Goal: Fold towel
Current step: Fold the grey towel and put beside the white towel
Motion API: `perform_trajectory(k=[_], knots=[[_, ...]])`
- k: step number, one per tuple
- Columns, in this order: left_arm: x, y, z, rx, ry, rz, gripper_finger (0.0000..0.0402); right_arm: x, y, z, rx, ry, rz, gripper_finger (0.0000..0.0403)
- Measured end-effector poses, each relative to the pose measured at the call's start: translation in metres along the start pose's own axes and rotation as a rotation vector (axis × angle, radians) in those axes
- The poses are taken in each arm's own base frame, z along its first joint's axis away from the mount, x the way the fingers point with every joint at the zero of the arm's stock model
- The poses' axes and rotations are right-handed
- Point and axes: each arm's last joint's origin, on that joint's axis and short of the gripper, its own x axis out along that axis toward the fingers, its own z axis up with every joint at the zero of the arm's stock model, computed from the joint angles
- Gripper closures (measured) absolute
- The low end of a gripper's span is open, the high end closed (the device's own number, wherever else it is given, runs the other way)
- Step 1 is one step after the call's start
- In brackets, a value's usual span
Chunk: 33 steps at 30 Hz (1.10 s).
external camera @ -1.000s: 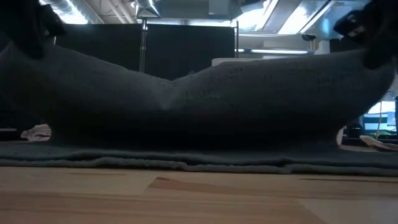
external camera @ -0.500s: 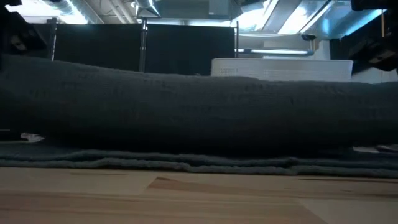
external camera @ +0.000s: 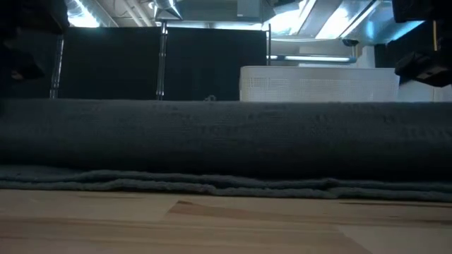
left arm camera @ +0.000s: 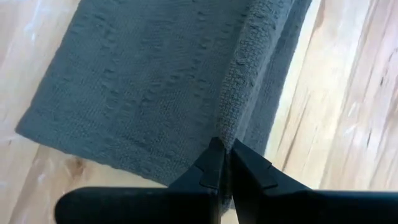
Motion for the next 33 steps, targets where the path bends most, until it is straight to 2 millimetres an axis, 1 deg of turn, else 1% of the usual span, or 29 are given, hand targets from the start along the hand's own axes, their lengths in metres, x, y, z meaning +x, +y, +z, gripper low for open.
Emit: perform_trajectory(k=[4, 6, 10, 14, 17, 19, 20, 22, 23, 25, 26, 28, 29, 31, 33], knots=[[0.0, -0.003, 0.002, 0.011, -0.015, -0.029, 0.0388, 0.004, 0.0, -0.002, -0.002, 0.03, -0.005, 0.0391], [0.0, -0.004, 0.003, 0.009, -0.021, -0.044, 0.0379, 0.004, -0.001, -0.002, -0.002, 0.038, -0.01, 0.0383], [0.0, -0.005, 0.004, 0.006, -0.016, -0.067, 0.0336, 0.004, -0.001, -0.003, -0.001, 0.05, -0.008, 0.034], [-0.004, -0.007, 0.005, 0.014, 0.098, -0.151, 0.0279, 0.003, 0.0, -0.005, 0.006, 0.105, 0.038, 0.0288], [-0.015, -0.01, 0.012, -0.014, 0.191, -0.271, 0.0251, -0.006, 0.0, 0.0, 0.044, 0.192, 0.076, 0.0258], [-0.021, -0.01, 0.017, -0.031, 0.187, -0.305, 0.0241, -0.015, 0.0, 0.007, 0.085, 0.228, 0.089, 0.0246], [-0.023, -0.009, 0.019, -0.03, 0.155, -0.301, 0.0238, -0.019, 0.0, 0.012, 0.098, 0.23, 0.093, 0.0242], [-0.025, -0.007, 0.024, -0.007, 0.032, -0.234, 0.0236, -0.027, 0.002, 0.022, 0.095, 0.171, 0.086, 0.0238], [-0.024, -0.005, 0.026, 0.013, -0.047, -0.173, 0.0236, -0.029, 0.002, 0.028, 0.068, 0.106, 0.063, 0.0238], [-0.017, -0.002, 0.028, 0.055, -0.187, -0.047, 0.0235, -0.029, 0.004, 0.039, -0.026, -0.1, -0.027, 0.0238], [-0.012, 0.0, 0.028, 0.075, -0.229, 0.0, 0.0235, -0.027, 0.004, 0.044, -0.08, -0.217, -0.084, 0.0238], [0.0, 0.004, 0.027, 0.113, -0.258, 0.061, 0.0235, -0.018, 0.005, 0.052, -0.163, -0.393, -0.168, 0.0237], [0.006, 0.006, 0.026, 0.126, -0.251, 0.078, 0.0235, -0.011, 0.005, 0.054, -0.19, -0.441, -0.18, 0.0237], [0.018, 0.012, 0.022, 0.131, -0.222, 0.124, 0.0235, 0.004, -0.001, 0.058, -0.217, -0.492, -0.179, 0.0237], [0.031, 0.018, 0.016, 0.125, -0.185, 0.166, 0.0235, 0.02, -0.01, 0.061, -0.205, -0.495, -0.153, 0.0237]])
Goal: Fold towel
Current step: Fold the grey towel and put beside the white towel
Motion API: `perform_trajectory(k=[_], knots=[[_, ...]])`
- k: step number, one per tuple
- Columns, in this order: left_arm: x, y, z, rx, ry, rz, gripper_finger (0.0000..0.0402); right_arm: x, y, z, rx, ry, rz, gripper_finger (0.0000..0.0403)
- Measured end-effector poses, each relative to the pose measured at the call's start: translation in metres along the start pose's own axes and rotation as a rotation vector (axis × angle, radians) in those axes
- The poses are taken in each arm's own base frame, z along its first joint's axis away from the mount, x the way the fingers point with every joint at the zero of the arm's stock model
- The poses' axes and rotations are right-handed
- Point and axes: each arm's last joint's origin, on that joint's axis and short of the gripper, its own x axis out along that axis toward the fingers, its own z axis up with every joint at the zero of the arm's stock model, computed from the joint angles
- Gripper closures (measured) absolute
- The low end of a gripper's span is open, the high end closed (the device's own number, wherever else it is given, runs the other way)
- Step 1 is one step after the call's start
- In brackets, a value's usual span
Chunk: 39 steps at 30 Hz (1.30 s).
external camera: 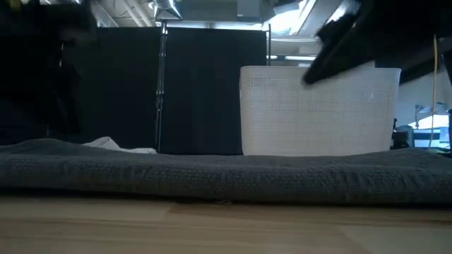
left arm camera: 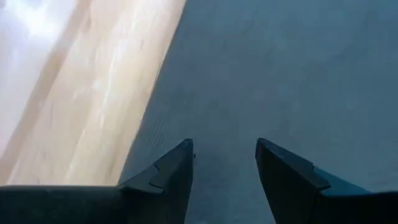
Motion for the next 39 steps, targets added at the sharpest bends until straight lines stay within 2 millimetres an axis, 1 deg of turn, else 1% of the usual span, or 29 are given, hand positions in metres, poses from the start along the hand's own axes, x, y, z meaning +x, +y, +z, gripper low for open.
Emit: perform_trajectory(k=[3, 7, 9, 12, 16, 17, 19, 21, 22, 24, 26, 27, 29, 33, 36, 39], knots=[[0.013, 0.004, -0.013, 0.002, 0.075, 0.024, 0.0235, 0.024, -0.01, -0.015, 0.017, 0.053, 0.014, 0.0237], [0.022, 0.007, -0.026, -0.049, 0.155, 0.037, 0.0235, 0.042, -0.016, -0.03, 0.034, 0.161, 0.066, 0.0237], [0.02, 0.009, -0.032, -0.075, 0.214, 0.058, 0.0235, 0.046, -0.019, -0.037, 0.045, 0.239, 0.088, 0.0237], [0.012, 0.013, -0.041, -0.111, 0.269, 0.117, 0.0235, 0.046, -0.021, -0.04, 0.069, 0.289, 0.084, 0.0237], [0.0, 0.015, -0.044, -0.136, 0.29, 0.094, 0.0235, 0.043, -0.023, -0.031, 0.093, 0.321, 0.071, 0.0237], [-0.003, 0.015, -0.042, -0.131, 0.293, 0.079, 0.0235, 0.041, -0.024, -0.024, 0.107, 0.325, 0.079, 0.0237], [-0.011, 0.016, -0.036, -0.121, 0.279, 0.044, 0.0235, 0.029, -0.024, -0.005, 0.155, 0.31, 0.093, 0.0237], [-0.021, 0.012, -0.02, -0.14, 0.198, -0.01, 0.0235, 0.013, -0.026, 0.015, 0.218, 0.291, 0.101, 0.0237], [-0.027, 0.012, -0.013, -0.139, 0.151, -0.025, 0.0235, 0.005, -0.027, 0.021, 0.252, 0.29, 0.1, 0.0237], [-0.033, 0.012, -0.001, -0.122, 0.042, -0.039, 0.0235, -0.011, -0.029, 0.027, 0.329, 0.285, 0.08, 0.0237], [-0.037, 0.008, 0.014, -0.098, -0.102, -0.077, 0.0235, -0.024, -0.033, 0.031, 0.401, 0.248, 0.033, 0.0237], [-0.037, 0.007, 0.022, -0.076, -0.175, -0.088, 0.0235, -0.03, -0.035, 0.031, 0.435, 0.234, 0.007, 0.0237], [-0.032, 0.002, 0.037, -0.018, -0.284, -0.122, 0.0235, -0.036, -0.039, 0.025, 0.503, 0.236, -0.034, 0.0237], [-0.01, -0.004, 0.056, 0.098, -0.393, -0.128, 0.0235, -0.037, -0.046, 0.004, 0.597, 0.272, -0.083, 0.0237], [0.014, -0.009, 0.06, 0.177, -0.403, -0.112, 0.0235, -0.037, -0.048, -0.01, 0.676, 0.321, -0.076, 0.0236], [0.038, -0.014, 0.058, 0.22, -0.39, -0.083, 0.0235, -0.038, -0.049, -0.02, 0.754, 0.362, -0.064, 0.022]])
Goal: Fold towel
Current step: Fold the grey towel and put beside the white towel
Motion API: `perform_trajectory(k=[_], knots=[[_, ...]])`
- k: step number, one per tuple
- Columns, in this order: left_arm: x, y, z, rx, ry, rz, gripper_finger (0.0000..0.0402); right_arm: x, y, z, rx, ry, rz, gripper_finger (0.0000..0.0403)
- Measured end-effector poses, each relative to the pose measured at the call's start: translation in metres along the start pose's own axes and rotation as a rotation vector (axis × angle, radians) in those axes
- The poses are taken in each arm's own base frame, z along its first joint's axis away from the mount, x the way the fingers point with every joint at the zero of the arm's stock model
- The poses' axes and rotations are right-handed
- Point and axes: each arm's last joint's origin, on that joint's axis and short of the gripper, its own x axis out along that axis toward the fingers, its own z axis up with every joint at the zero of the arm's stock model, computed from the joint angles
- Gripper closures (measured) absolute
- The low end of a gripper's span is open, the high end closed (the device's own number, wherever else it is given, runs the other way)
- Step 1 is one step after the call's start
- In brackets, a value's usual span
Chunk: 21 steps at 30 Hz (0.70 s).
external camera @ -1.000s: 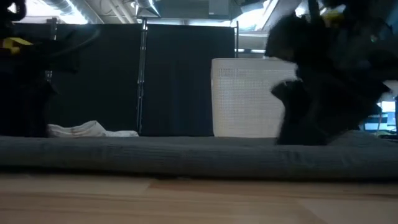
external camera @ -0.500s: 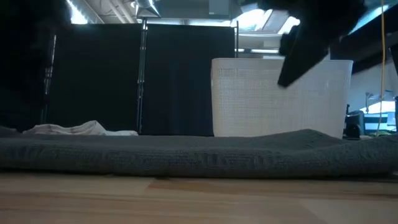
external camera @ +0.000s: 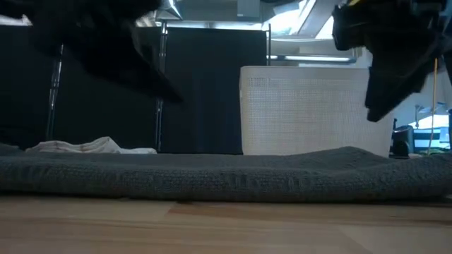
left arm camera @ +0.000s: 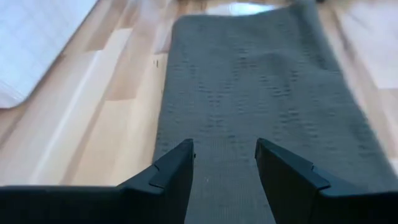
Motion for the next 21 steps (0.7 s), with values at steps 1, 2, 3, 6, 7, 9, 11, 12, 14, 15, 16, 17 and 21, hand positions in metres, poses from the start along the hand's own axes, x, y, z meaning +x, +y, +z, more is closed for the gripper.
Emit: perform_trajectory(k=[1, 2, 3, 6, 7, 9, 11, 12, 14, 15, 16, 17, 21], knots=[[0.007, -0.001, -0.004, 0.005, 0.003, 0.005, 0.0235, 0.0, -0.002, -0.001, 0.026, 0.007, 0.014, 0.021], [0.013, -0.002, -0.008, 0.02, 0.017, 0.01, 0.0235, 0.002, -0.005, -0.004, 0.047, 0.015, 0.02, 0.02], [0.017, -0.003, -0.013, 0.04, 0.038, 0.014, 0.0235, 0.005, -0.008, -0.006, 0.067, 0.024, 0.021, 0.0188], [0.025, -0.004, -0.022, 0.061, 0.076, 0.025, 0.0235, 0.016, -0.02, -0.016, 0.135, 0.051, 0.047, 0.0154], [0.025, -0.004, -0.023, 0.066, 0.081, 0.026, 0.0235, 0.019, -0.024, -0.019, 0.163, 0.058, 0.058, 0.0144], [0.025, -0.004, -0.023, 0.066, 0.079, 0.026, 0.0235, 0.028, -0.031, -0.026, 0.223, 0.057, 0.101, 0.013], [0.025, -0.004, -0.023, 0.064, 0.076, 0.026, 0.0235, 0.036, -0.037, -0.034, 0.278, 0.052, 0.146, 0.0121], [0.026, -0.004, -0.022, 0.063, 0.074, 0.027, 0.0235, 0.039, -0.04, -0.036, 0.302, 0.041, 0.162, 0.0119], [0.026, -0.003, -0.021, 0.072, 0.066, 0.027, 0.0235, 0.044, -0.045, -0.039, 0.351, 0.023, 0.187, 0.0119], [0.026, -0.003, -0.021, 0.072, 0.065, 0.028, 0.0235, 0.046, -0.048, -0.041, 0.371, 0.022, 0.186, 0.012], [0.027, -0.003, -0.021, 0.074, 0.064, 0.028, 0.0235, 0.047, -0.049, -0.042, 0.393, 0.021, 0.186, 0.0122], [0.027, -0.002, -0.02, 0.074, 0.061, 0.029, 0.0235, 0.047, -0.05, -0.043, 0.401, 0.021, 0.184, 0.0124], [0.028, -0.001, -0.019, 0.068, 0.05, 0.031, 0.0235, 0.054, -0.049, -0.044, 0.403, 0.014, 0.194, 0.0137]])
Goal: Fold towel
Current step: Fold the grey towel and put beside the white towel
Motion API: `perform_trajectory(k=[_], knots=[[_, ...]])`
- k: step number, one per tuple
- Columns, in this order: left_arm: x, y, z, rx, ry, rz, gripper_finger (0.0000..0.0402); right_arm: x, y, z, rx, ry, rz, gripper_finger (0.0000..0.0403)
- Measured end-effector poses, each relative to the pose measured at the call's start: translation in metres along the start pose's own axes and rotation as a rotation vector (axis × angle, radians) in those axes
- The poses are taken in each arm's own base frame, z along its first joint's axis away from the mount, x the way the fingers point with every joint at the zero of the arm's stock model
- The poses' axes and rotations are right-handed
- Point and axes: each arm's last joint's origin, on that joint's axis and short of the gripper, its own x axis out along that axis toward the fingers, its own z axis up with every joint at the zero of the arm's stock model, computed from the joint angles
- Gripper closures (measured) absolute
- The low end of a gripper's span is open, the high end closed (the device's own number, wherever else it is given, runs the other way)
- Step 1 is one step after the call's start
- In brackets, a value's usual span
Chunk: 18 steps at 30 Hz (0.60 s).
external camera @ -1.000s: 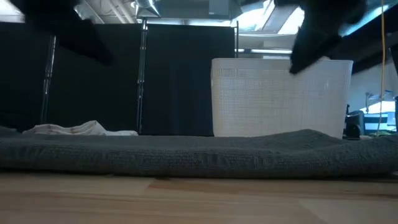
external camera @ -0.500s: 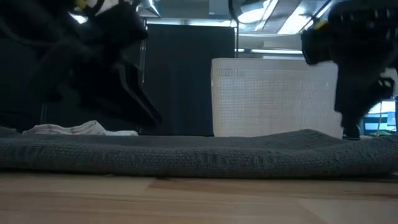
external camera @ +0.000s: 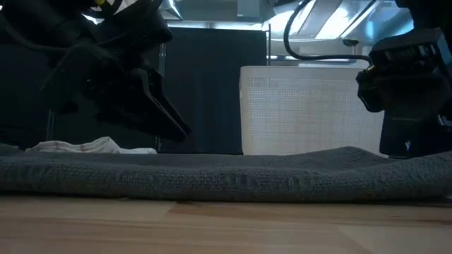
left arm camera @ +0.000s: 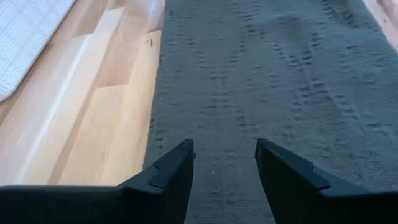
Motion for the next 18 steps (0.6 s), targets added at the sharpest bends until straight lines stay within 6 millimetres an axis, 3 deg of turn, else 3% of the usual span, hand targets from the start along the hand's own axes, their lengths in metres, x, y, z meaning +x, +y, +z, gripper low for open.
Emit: perform_trajectory(k=[11, 14, 18], knots=[[0.001, 0.0, 0.002, -0.017, -0.01, -0.026, 0.0235, 0.031, 0.007, -0.002, 0.027, -0.069, 0.12, 0.0203], [0.001, -0.001, 0.004, -0.033, -0.029, -0.064, 0.0235, 0.031, 0.008, -0.001, 0.02, -0.106, 0.141, 0.024], [0.003, -0.001, 0.011, -0.075, -0.084, -0.134, 0.0235, 0.031, 0.013, 0.002, -0.011, -0.155, 0.177, 0.0318]])
